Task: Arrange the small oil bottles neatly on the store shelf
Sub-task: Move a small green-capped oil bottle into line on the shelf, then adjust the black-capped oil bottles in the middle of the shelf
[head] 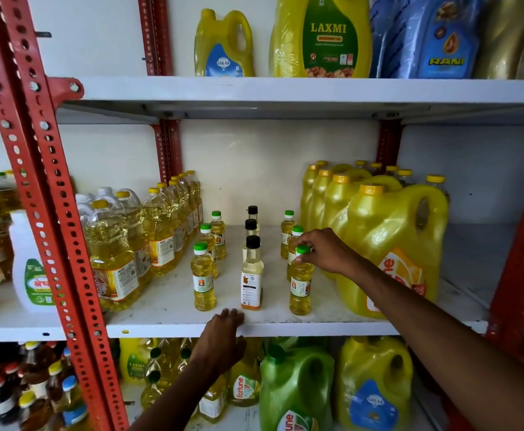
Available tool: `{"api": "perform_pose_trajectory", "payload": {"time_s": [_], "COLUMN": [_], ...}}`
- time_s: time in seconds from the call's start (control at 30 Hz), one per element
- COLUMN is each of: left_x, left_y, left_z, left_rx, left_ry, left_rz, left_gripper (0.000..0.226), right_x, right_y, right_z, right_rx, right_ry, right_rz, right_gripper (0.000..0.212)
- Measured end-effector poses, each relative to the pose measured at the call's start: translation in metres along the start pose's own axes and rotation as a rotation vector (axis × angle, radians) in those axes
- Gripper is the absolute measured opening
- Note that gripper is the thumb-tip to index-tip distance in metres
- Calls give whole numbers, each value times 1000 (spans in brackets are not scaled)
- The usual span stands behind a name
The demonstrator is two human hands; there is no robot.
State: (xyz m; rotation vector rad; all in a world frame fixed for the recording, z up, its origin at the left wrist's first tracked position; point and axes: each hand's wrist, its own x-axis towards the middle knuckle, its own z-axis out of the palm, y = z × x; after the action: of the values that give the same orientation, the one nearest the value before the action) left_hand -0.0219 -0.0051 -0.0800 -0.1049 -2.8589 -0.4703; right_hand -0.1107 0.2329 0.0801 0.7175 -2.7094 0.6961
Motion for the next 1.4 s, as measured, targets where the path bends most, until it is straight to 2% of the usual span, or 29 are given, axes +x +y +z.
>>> {"api": "perform_pose_trajectory", "payload": {"time_s": [0.8, 0.97, 1.07, 1.13, 1.2, 1.33, 1.4], "left_x": [-5, -27, -40, -44, -46, -45, -45], "left_y": [-5, -19, -34, -47, -58, -76, -78], "left_z": [5, -2, -15, -21, -25, -18, -15], "left_rx": [-35, -101, -52, -30, -14, 34, 51], "left_ry": [-6, 105, 276, 370, 341, 163, 154], "left_rz": [11, 43, 56, 45, 13, 37, 51], "left_gripper": [71, 70, 48, 36, 40, 59, 59], "right_x": [-15, -17, -12, -3, 8, 32, 42], "right_y": [4, -2, -19, -39, -58, -75, -76], "right_z": [-2, -3, 5, 16, 28, 45, 47], "right_rx": [-48, -87, -172, -133, -94, -72, -72], "right_ry": [-16, 10, 184, 210, 129, -99, -143], "right_rz": [70, 52, -24, -97, -148, -162, -154], "right_gripper": [51, 60, 59, 56, 53, 57, 51]}}
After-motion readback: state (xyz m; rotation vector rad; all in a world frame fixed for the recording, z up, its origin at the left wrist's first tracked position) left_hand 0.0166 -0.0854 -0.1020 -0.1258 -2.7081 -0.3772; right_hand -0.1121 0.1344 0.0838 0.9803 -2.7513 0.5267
